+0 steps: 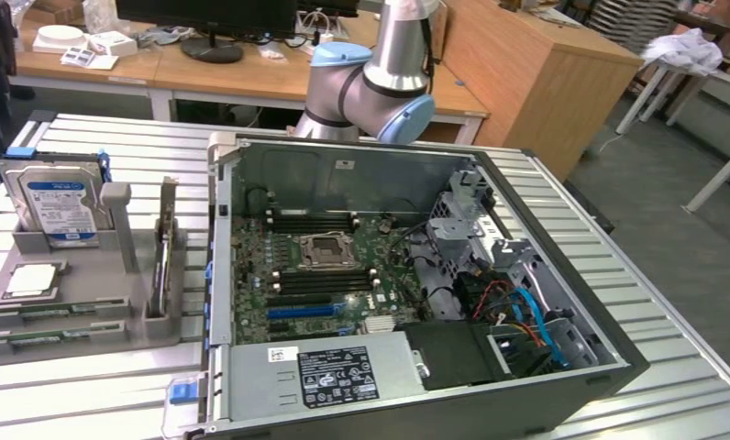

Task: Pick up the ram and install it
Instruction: 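Pick up the ram and move it above insertion slot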

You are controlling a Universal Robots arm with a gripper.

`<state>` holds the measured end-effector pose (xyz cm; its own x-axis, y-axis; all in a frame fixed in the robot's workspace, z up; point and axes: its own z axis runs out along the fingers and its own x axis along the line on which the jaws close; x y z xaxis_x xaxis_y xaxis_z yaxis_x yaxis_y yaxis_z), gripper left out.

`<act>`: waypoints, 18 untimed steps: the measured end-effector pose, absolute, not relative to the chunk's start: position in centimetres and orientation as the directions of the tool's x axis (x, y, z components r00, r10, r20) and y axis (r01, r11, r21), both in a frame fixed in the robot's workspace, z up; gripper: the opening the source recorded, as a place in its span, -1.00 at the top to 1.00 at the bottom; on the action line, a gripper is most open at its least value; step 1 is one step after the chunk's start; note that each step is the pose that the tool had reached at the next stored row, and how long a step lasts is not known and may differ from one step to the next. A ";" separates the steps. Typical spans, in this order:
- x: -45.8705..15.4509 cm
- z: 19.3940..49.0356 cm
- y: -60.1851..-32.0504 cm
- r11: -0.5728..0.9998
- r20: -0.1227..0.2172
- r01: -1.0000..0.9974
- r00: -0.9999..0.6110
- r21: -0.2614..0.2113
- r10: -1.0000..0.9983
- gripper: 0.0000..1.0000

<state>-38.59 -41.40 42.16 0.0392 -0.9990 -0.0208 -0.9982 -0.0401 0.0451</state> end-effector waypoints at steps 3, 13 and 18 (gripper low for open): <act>-38.6 41.7 -41.4 -0.040 -0.021 -0.998 0.039 0.045 -0.999 0.29; -38.6 40.1 -41.4 -0.040 -0.021 -0.998 0.039 0.045 -0.999 0.29; -38.6 39.3 -41.4 -0.040 -0.021 -0.998 0.039 0.045 -0.999 0.29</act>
